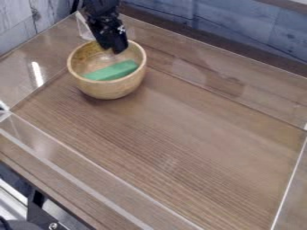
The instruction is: Put green stick into wooden bowl
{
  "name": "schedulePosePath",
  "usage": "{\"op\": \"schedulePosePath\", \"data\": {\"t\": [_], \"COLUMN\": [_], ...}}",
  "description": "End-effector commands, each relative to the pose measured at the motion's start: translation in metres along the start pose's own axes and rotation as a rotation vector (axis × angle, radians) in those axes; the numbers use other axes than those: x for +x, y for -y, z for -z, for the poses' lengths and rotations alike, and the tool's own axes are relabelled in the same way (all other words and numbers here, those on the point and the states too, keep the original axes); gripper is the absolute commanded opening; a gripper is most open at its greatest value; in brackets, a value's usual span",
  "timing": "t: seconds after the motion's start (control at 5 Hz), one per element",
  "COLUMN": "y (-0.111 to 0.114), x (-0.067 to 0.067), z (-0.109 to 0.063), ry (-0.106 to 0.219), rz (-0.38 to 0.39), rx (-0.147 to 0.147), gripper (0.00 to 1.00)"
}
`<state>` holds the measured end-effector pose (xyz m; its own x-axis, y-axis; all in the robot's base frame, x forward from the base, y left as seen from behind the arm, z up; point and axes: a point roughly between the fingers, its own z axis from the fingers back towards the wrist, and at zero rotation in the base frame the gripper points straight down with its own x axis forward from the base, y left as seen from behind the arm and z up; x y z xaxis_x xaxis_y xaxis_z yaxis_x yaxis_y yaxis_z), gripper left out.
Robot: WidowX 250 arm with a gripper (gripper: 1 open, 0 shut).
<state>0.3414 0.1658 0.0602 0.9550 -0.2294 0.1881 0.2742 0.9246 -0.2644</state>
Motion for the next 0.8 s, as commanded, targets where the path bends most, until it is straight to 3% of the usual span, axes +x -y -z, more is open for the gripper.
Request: {"op": "schedulePosePath", "data": {"t": [0.0,0.4,0.6], "y": [-0.011,-0.014,-0.02], "x": [0.012,0.026,0.025], "z": [-0.036,-0.065,-0.062], "ry": [0.033,0.016,0.006], "rz": [0.029,0.059,0.073], "rx": [0.047,0.029,0.02], "gripper": [1.0,1.0,1.0]}}
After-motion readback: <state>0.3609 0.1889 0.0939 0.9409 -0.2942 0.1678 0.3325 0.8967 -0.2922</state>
